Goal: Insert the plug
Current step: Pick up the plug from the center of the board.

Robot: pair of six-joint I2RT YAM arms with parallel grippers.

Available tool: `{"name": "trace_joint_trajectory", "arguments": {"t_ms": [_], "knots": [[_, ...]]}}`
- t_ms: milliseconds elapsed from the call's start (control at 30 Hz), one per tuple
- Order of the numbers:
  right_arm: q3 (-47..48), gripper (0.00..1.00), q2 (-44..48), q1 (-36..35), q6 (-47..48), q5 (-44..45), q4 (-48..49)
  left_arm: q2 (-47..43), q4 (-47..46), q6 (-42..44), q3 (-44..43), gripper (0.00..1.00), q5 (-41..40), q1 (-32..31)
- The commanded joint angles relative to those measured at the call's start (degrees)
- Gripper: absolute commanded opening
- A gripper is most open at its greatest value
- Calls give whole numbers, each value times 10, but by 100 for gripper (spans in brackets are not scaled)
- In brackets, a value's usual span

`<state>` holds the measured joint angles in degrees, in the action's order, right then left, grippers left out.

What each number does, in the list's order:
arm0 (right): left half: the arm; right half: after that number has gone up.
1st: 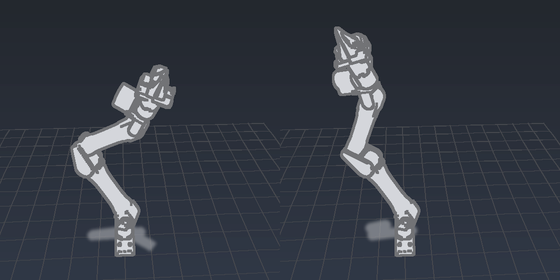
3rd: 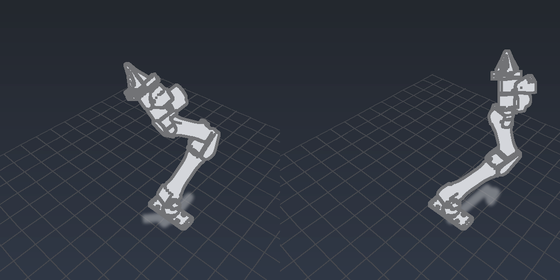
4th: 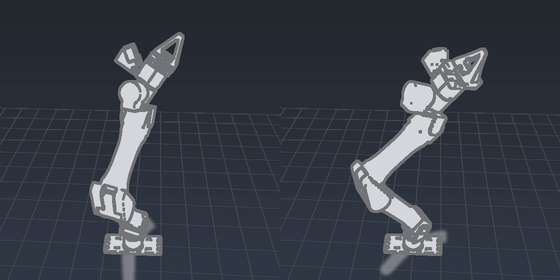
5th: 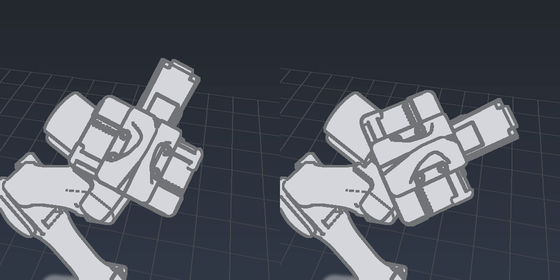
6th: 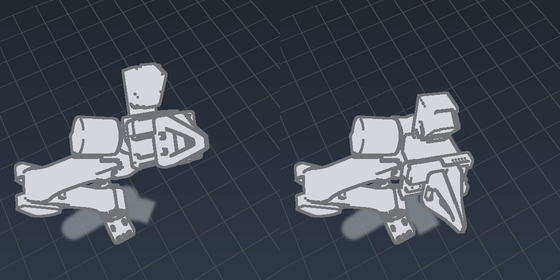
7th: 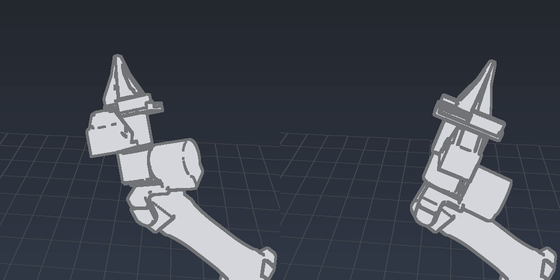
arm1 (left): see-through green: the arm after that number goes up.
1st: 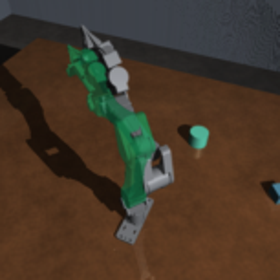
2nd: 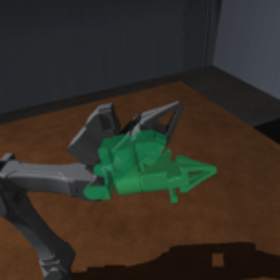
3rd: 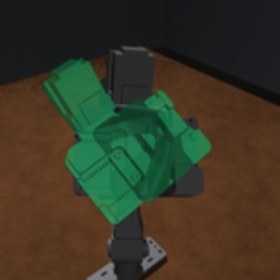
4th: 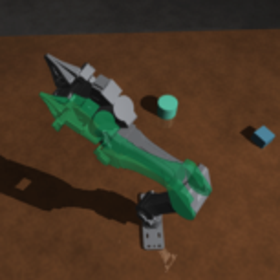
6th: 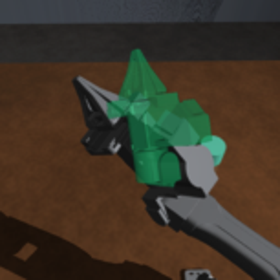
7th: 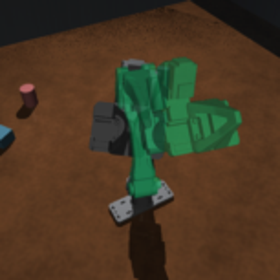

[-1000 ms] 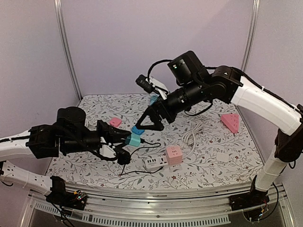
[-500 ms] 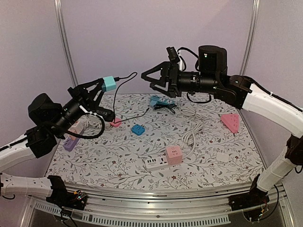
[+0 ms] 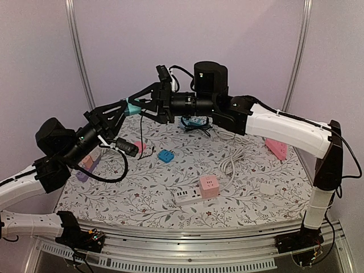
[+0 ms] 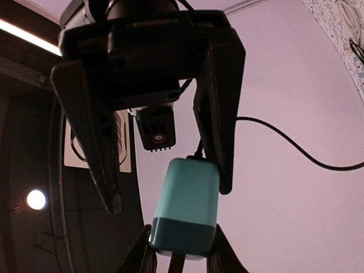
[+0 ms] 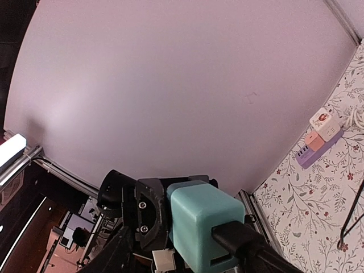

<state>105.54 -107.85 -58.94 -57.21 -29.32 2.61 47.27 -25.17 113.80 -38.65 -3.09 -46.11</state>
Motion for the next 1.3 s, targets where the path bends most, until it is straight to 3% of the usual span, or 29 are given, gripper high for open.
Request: {"name": "trace_joint_trajectory", "arguments": {"t_ms": [0, 133, 267, 333, 433, 600, 633, 700, 767, 867, 900, 1000, 1133, 1267], "knots": [[21, 55, -23, 3, -15, -13, 43, -4, -17, 21, 14, 0, 15, 7], [21, 51, -42, 9, -37, -26, 67, -6, -22, 19, 15, 0, 20, 7], [27, 29, -56, 15, -57, -39, 94, -6, -18, 14, 18, 0, 15, 7], [36, 26, -61, 14, -61, -56, 101, -6, -18, 12, 20, 0, 15, 7], [37, 0, -66, 15, -65, -76, 110, -5, -15, 9, 19, 0, 13, 7], [33, 0, -55, 15, -38, -122, 111, -11, 11, 0, 20, 1, 2, 7], [33, 0, -54, 15, -29, -136, 109, -15, 40, -8, 17, 26, -6, 7], [33, 0, -52, 21, 6, -166, 84, -28, 142, -44, -1, 92, -35, 6], [39, 0, -52, 32, 61, -186, 8, -51, 361, -113, -43, 99, -56, 7], [83, 0, -52, 41, 268, -130, -268, -65, 577, -269, -102, 100, -56, 7], [101, 0, -55, 41, 385, -92, -337, -67, 623, -338, -107, 99, -55, 7], [109, 0, -61, 41, 611, -4, -445, -74, 705, -473, -104, 100, -46, 9], [48, 0, -49, 39, 809, 34, -461, -89, 735, -590, -76, 100, -16, 26], [-3, 0, -53, 32, 950, 73, -470, -105, 718, -653, -35, 100, -2, 45]]}}
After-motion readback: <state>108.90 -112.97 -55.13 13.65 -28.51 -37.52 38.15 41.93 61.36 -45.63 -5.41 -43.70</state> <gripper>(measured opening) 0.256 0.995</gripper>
